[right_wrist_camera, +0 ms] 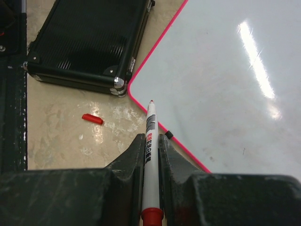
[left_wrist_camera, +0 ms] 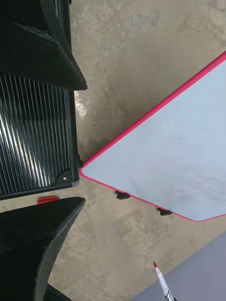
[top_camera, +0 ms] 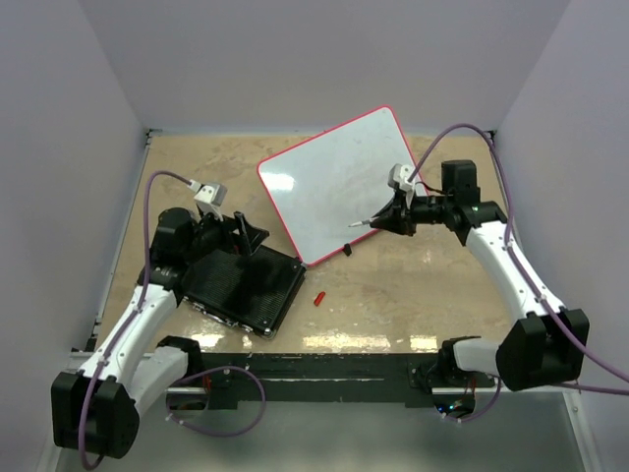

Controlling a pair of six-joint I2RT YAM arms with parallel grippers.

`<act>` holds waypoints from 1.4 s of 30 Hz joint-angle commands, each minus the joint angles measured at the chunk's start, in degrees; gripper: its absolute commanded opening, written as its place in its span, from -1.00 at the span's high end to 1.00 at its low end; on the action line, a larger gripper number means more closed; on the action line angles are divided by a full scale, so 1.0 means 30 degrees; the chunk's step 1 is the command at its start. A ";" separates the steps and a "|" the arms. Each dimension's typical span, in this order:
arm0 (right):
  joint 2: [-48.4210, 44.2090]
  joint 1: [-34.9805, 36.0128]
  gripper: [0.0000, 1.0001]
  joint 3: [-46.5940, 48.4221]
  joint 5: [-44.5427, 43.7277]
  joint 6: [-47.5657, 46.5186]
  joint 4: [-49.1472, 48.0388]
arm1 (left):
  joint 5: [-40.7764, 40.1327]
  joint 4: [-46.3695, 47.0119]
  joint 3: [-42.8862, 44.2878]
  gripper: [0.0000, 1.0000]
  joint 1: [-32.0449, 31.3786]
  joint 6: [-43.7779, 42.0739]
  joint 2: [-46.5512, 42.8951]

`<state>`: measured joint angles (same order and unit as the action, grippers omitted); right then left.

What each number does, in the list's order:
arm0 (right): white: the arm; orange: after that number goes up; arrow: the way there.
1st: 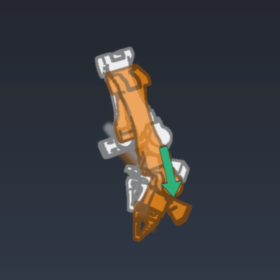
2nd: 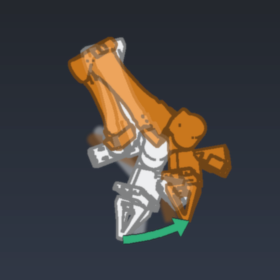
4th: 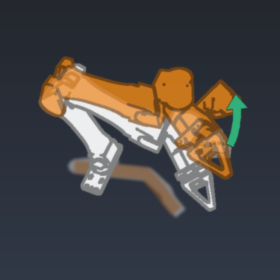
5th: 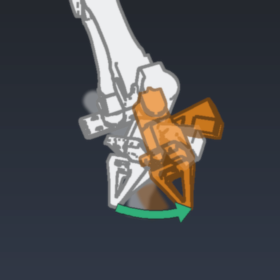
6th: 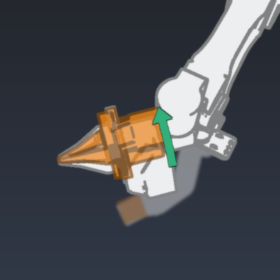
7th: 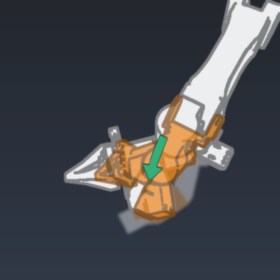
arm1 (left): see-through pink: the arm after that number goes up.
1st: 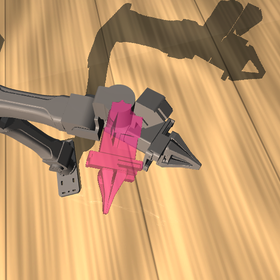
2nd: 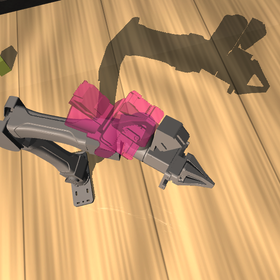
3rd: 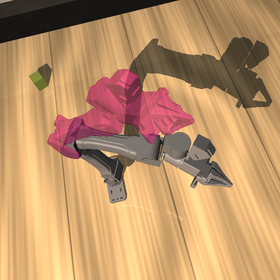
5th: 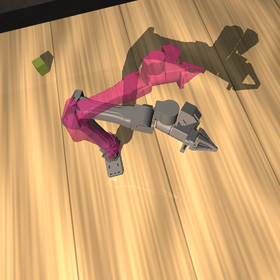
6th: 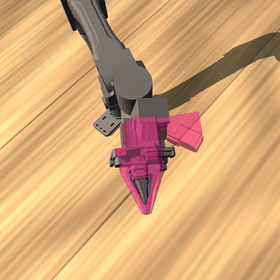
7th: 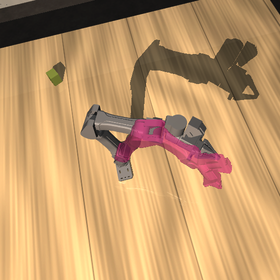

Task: Write a sentence on the whiteboard
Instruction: Pick up the whiteboard from the center of the board.

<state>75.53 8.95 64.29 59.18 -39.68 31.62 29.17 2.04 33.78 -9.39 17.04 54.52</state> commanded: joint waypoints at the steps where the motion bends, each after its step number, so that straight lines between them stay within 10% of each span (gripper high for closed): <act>1: -0.2435 0.0005 1.00 -0.1916 0.0257 0.2383 -0.4117 | -0.0377 0.0198 -0.0362 -1.00 0.0112 0.0413 -0.1707; 23: -0.3877 -0.0230 1.00 -0.3823 0.0957 0.5612 -0.7345 | -0.0934 0.1220 -0.0566 -1.00 0.0141 0.1235 -0.2501; 42: -0.3203 -0.0522 1.00 -0.3384 0.1925 0.3120 -0.5266 | 0.3928 1.3462 0.1718 -0.70 0.1694 0.6271 0.9770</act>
<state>66.37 7.81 53.21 62.83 -29.02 15.90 36.69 27.64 35.83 -4.73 31.03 79.02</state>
